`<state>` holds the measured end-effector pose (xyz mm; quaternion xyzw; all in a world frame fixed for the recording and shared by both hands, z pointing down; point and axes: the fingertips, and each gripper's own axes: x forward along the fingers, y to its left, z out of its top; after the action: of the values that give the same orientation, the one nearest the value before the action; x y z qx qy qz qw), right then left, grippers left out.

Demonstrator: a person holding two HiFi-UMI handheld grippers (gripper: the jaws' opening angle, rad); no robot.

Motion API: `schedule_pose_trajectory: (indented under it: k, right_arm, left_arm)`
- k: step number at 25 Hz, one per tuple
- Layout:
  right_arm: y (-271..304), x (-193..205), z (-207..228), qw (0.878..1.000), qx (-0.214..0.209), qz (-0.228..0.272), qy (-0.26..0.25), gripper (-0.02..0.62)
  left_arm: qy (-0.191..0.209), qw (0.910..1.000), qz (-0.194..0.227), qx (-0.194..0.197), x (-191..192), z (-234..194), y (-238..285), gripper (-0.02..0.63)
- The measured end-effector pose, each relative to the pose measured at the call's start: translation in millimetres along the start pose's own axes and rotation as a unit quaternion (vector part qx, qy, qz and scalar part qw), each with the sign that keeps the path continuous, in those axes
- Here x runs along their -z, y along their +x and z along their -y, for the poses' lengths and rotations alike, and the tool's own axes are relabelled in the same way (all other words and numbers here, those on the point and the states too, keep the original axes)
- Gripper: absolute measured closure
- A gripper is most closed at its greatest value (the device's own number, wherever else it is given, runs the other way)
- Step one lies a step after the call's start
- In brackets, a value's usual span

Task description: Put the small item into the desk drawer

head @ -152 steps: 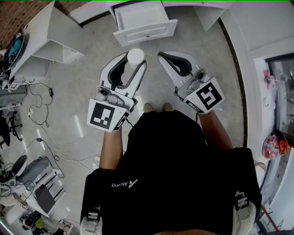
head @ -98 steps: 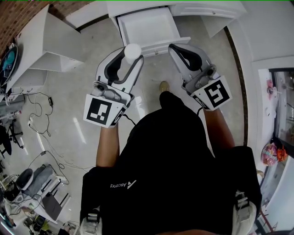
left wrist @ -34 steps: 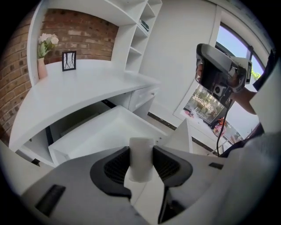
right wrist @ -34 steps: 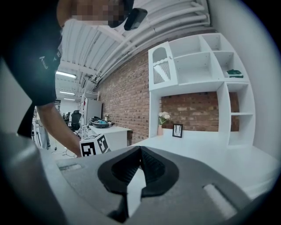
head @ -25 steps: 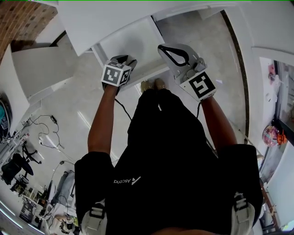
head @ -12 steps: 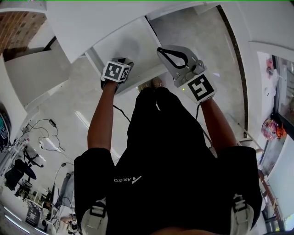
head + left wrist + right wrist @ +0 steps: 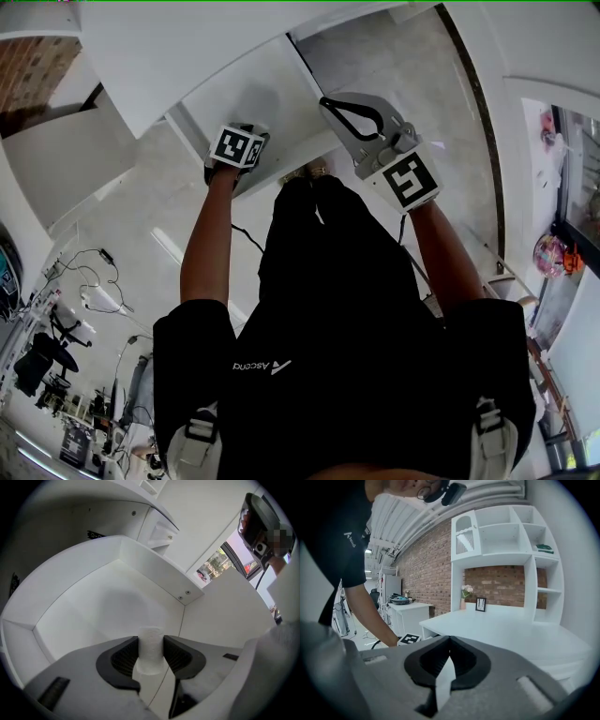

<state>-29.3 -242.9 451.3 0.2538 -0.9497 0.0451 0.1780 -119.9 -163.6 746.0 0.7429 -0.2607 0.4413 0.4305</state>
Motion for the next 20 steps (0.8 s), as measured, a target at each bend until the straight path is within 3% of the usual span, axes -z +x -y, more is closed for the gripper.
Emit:
schedule_pose_trajectory:
  k: [20]
  right_arm:
    - [-13, 6, 3, 1.0, 0.01, -0.004, 0.002, 0.595]
  left_arm:
    - [0.009, 0.9993, -0.036, 0.0, 17, 2, 15, 0.436]
